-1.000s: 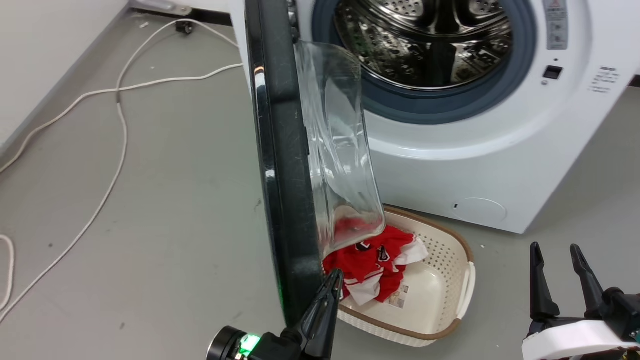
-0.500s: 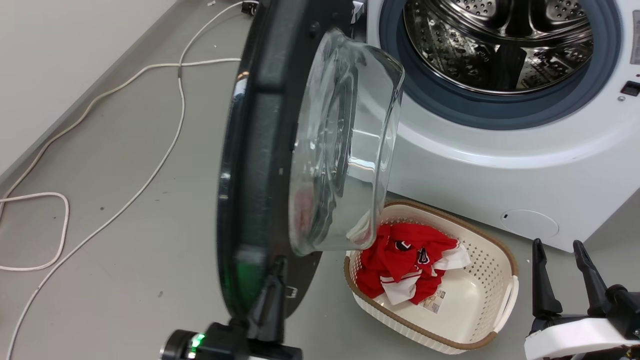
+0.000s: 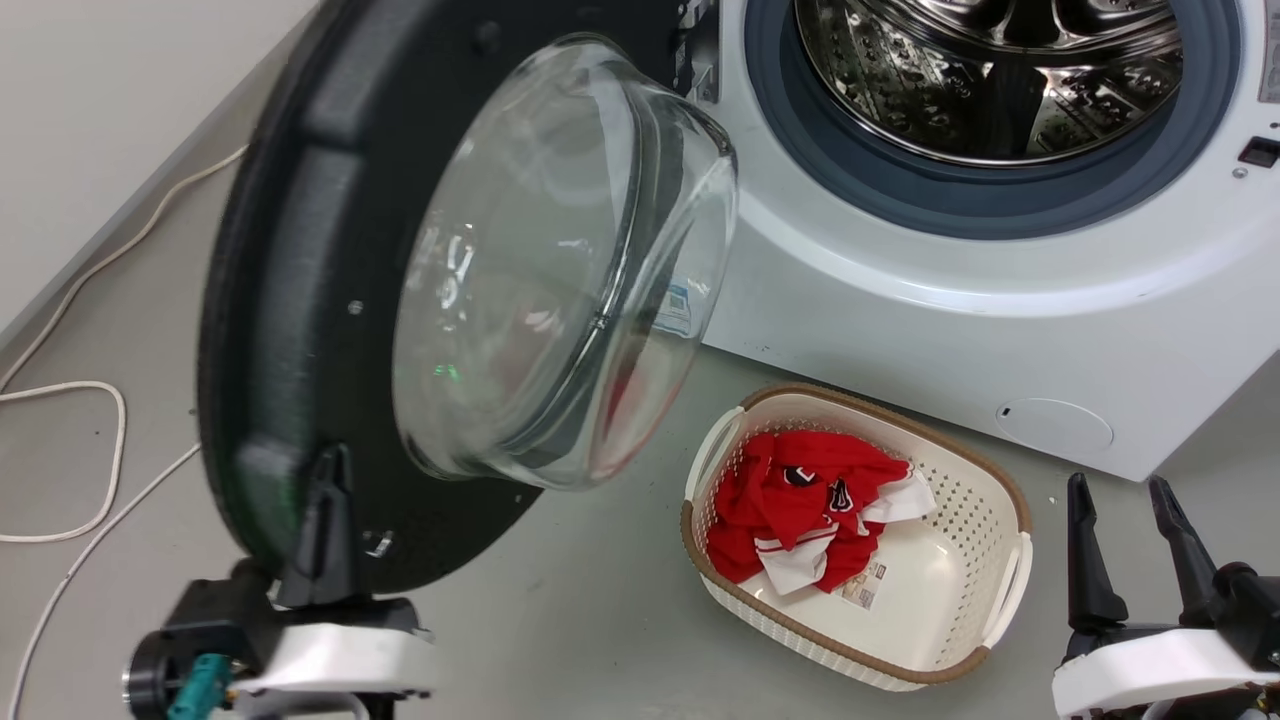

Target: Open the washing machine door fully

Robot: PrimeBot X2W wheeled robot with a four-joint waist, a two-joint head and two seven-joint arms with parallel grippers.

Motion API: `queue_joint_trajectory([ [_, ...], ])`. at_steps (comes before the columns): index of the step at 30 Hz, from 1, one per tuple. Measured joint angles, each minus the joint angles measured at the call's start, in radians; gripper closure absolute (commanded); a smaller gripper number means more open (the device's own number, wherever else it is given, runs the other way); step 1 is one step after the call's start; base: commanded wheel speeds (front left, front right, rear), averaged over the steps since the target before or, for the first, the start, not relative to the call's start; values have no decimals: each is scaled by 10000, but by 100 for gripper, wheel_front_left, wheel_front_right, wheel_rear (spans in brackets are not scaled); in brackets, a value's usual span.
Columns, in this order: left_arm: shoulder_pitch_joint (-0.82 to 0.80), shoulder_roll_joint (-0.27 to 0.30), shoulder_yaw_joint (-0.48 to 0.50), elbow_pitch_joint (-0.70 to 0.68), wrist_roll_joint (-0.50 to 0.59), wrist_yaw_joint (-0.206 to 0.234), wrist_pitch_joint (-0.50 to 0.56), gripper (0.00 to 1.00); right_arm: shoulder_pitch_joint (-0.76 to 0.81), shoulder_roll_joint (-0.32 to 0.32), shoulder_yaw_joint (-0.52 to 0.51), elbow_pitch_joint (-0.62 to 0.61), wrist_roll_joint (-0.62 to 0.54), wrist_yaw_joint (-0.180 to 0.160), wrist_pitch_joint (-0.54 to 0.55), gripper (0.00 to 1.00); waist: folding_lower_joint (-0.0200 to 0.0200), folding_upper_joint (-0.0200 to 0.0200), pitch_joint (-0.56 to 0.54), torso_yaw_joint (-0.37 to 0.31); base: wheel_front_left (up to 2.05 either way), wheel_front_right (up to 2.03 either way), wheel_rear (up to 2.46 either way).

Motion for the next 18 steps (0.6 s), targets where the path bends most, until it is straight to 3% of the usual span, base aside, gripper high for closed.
queue_joint_trajectory([
  [6,-469,59,1569,594,-265,-418,-12,100,-90,2,-132,-159,-123,0,173,0,0,0,252,-111,0,0,0],
  [18,-2039,577,2999,2938,-625,-1647,-29,100,-234,0,-102,-257,-146,0,255,0,0,0,610,-299,0,0,0],
])
